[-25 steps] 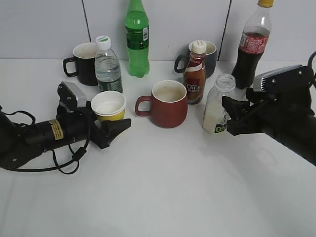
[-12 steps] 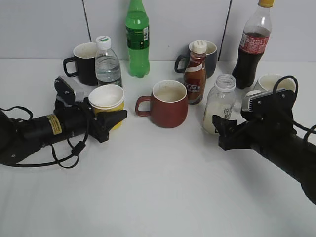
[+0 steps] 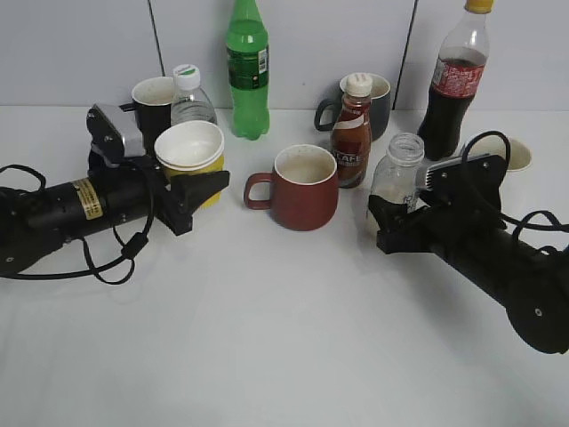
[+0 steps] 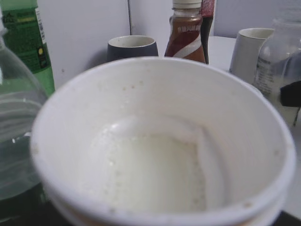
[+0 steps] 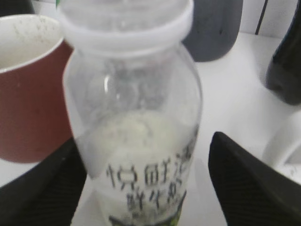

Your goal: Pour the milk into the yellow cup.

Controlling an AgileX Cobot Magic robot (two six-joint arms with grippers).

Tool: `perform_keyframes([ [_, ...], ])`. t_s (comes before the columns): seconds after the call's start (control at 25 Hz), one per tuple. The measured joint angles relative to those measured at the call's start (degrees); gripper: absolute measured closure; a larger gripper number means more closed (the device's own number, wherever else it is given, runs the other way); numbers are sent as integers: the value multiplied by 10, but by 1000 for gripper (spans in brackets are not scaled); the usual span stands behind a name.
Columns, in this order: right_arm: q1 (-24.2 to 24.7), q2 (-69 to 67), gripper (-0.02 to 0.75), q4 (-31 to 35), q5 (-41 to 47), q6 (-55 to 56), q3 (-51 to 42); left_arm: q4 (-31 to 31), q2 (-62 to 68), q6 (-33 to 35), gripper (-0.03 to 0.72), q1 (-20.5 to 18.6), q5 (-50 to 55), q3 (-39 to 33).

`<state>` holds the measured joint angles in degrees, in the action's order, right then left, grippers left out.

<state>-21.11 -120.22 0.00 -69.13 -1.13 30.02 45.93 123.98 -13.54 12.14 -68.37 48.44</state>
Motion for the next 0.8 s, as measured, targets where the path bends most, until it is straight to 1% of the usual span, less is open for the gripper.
perform_keyframes([
  [0.44, 0, -41, 148, -6, 31, 1, 65, 24, -23, 0, 302, 0, 0, -12],
  [0.52, 0, -41, 181, -5, 39, 1, 71, 25, -23, 0, 303, 0, 0, -12],
  [0.68, 0, -42, 293, 0, 64, -1, 77, 26, -24, 0, 303, 0, 0, -13],
  [0.8, 0, -42, 298, 0, 66, -8, 78, 27, -26, 0, 303, 0, 0, -13],
])
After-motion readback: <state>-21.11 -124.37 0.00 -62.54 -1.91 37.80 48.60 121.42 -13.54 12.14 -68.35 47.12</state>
